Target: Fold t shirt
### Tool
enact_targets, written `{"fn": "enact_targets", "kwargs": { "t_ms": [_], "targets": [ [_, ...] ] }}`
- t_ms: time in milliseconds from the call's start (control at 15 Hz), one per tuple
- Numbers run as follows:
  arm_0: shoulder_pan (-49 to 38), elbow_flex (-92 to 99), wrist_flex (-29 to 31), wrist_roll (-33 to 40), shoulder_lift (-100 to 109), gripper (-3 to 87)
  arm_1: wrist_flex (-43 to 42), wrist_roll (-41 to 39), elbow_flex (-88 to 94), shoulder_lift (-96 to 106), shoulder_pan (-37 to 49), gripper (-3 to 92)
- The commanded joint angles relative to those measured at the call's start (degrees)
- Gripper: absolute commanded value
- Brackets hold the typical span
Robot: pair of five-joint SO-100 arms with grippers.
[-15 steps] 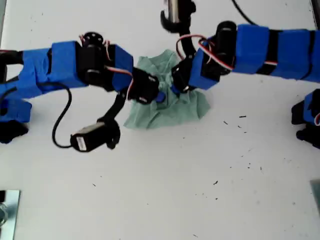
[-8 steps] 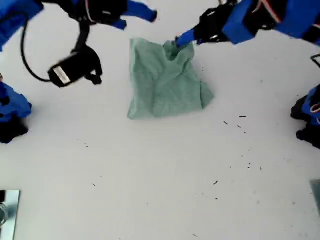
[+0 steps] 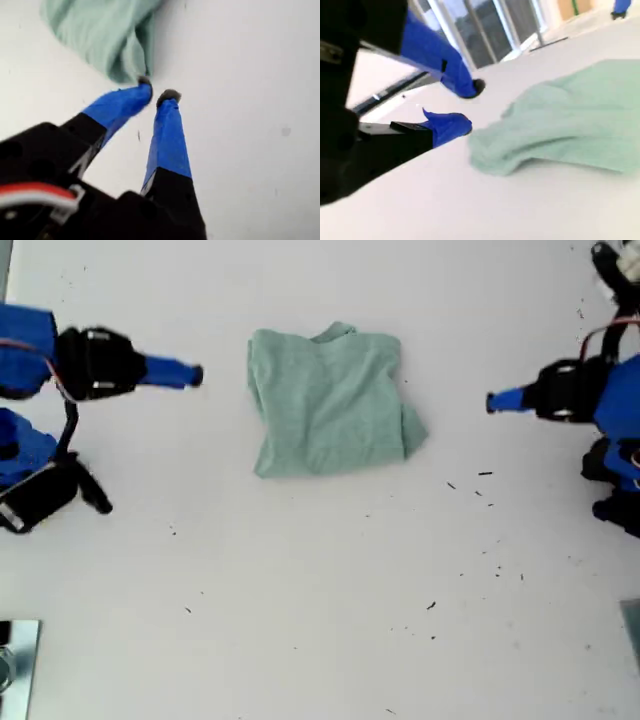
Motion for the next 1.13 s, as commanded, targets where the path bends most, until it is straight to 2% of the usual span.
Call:
{"fn": "enact_targets", "kwargs": {
  "t_ms": [0,67,133,200,267,333,400,467,533,600,1067],
  "targets": [
    [5.1,22.1,2.4,-8.2,32.8,0.4,2.2,5.7,8.0,7.2,-4.7,2.2],
    [5.2,27.5,8.7,-10.4,44.9,-0.1,2.5,8.4,11.1,7.2,-5.0,2.2],
    [6.5,28.6,6.1,-10.5,42.4,0.1,3.3,13.2,15.2,7.2,-3.9,2.2],
    [6.6,31.3,5.7,-10.5,44.7,0.7,1.4,13.3,18.2,7.1,-4.2,2.2],
    [6.9,33.3,6.3,-11.4,44.5,2.9,1.0,14.5,18.5,7.2,-4.8,2.5],
    [6.6,33.7,11.0,-12.0,44.4,4.6,0.1,15.2,18.9,7.2,-4.7,2.8],
    [6.8,33.8,11.0,-11.2,44.5,5.1,0.1,10.9,18.9,7.2,-3.6,3.4],
    [7.2,33.8,11.0,-11.4,44.5,5.1,0.1,0.7,18.9,7.2,-3.0,3.5],
    [7.5,33.8,11.0,-11.4,44.5,5.1,0.1,-14.5,18.9,7.2,-2.9,3.5],
    [7.6,33.8,11.0,-11.4,44.5,5.1,0.5,-20.0,18.6,7.2,-2.5,3.7],
    [7.6,33.8,11.0,-11.5,44.5,5.1,0.7,-19.8,18.6,7.1,-2.9,3.2]
  ]
}}
